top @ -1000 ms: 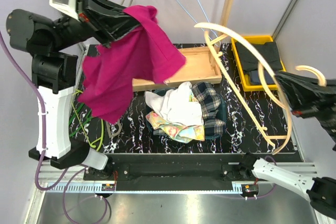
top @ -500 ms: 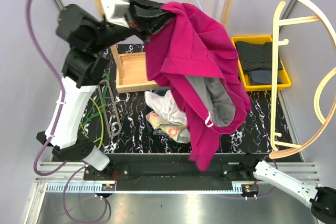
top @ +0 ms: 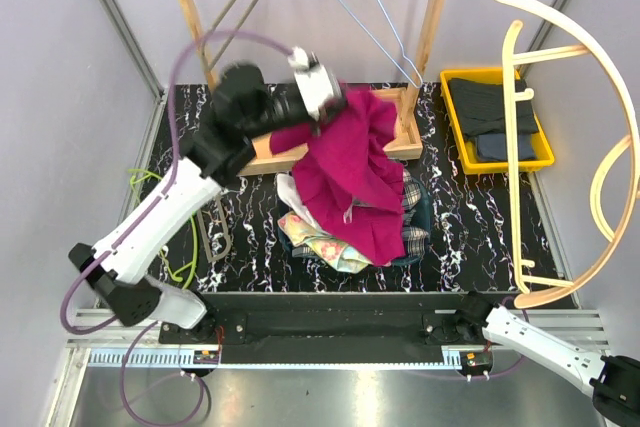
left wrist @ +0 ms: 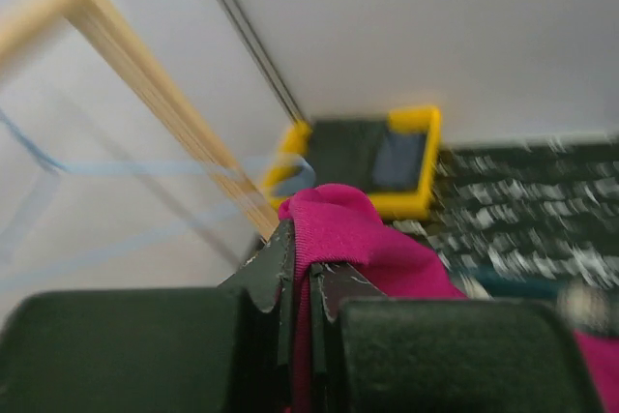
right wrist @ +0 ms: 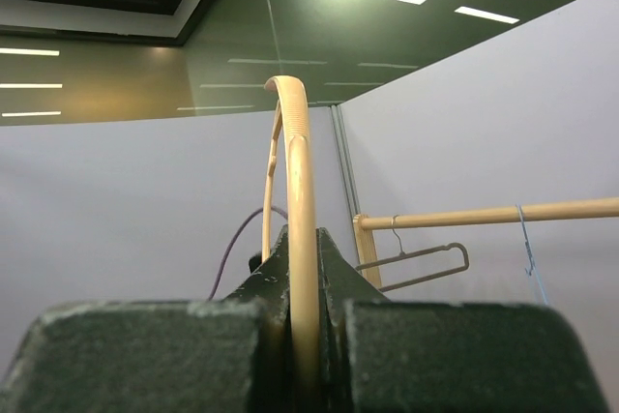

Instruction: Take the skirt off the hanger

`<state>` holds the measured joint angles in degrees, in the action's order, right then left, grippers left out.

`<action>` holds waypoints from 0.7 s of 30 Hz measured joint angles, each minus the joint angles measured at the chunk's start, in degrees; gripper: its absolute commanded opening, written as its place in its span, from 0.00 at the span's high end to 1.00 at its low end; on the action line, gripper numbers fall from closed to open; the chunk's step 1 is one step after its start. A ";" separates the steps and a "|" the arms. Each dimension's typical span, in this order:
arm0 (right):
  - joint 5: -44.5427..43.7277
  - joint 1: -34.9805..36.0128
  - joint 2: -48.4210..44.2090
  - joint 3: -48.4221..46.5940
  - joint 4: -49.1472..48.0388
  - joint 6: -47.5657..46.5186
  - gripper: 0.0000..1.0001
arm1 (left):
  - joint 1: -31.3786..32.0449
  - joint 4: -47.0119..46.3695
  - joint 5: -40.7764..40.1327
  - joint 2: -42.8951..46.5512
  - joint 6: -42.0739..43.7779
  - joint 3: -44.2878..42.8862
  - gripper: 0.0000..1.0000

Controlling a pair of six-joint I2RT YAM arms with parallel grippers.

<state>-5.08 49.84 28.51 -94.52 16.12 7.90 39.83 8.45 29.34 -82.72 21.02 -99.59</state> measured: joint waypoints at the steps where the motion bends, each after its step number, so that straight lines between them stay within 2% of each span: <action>1: 0.02 0.00 0.00 0.07 0.17 -0.04 1.00 | 1.01 0.96 -0.35 1.81 1.38 4.83 1.00; 2: 0.02 0.00 0.00 0.11 0.31 -0.09 1.00 | 2.25 2.86 -0.68 5.07 3.54 12.50 1.00; 3: 0.02 0.00 0.00 0.22 0.31 -0.09 1.00 | 3.45 3.82 -0.70 5.77 4.13 14.23 1.00; 5: 0.04 0.00 0.00 0.50 0.35 -0.11 1.00 | 7.63 6.23 -1.40 10.16 7.04 24.20 1.00; 8: 0.04 0.00 0.00 1.25 0.39 -0.11 1.00 | 13.05 9.68 -1.92 14.58 10.40 33.62 1.00; 11: 0.22 0.00 0.17 2.32 0.52 -0.09 1.00 | 15.82 11.80 -2.58 16.22 12.33 37.97 0.96; 12: 0.28 0.00 0.42 2.62 0.57 -0.07 1.00 | 16.02 11.91 -3.02 16.13 12.74 38.64 0.91; 13: 0.35 -0.02 0.70 2.82 0.61 0.00 1.00 | 16.04 11.96 -3.56 15.76 13.20 39.28 0.81; 14: 0.57 0.00 1.05 3.02 0.63 0.09 1.00 | 16.09 12.11 -4.04 15.34 13.55 39.67 0.22; 15: 0.87 0.00 1.53 3.23 0.72 0.15 1.00 | 16.09 11.89 -4.74 14.40 13.79 40.28 0.01; 21: 1.79 0.00 3.43 3.80 1.84 0.90 1.00 | 16.33 11.06 -9.35 7.91 13.55 44.37 0.01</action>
<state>-3.29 49.84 31.94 -90.72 17.96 8.80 56.16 19.51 19.99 -74.81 34.57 -55.22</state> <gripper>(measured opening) 0.026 0.983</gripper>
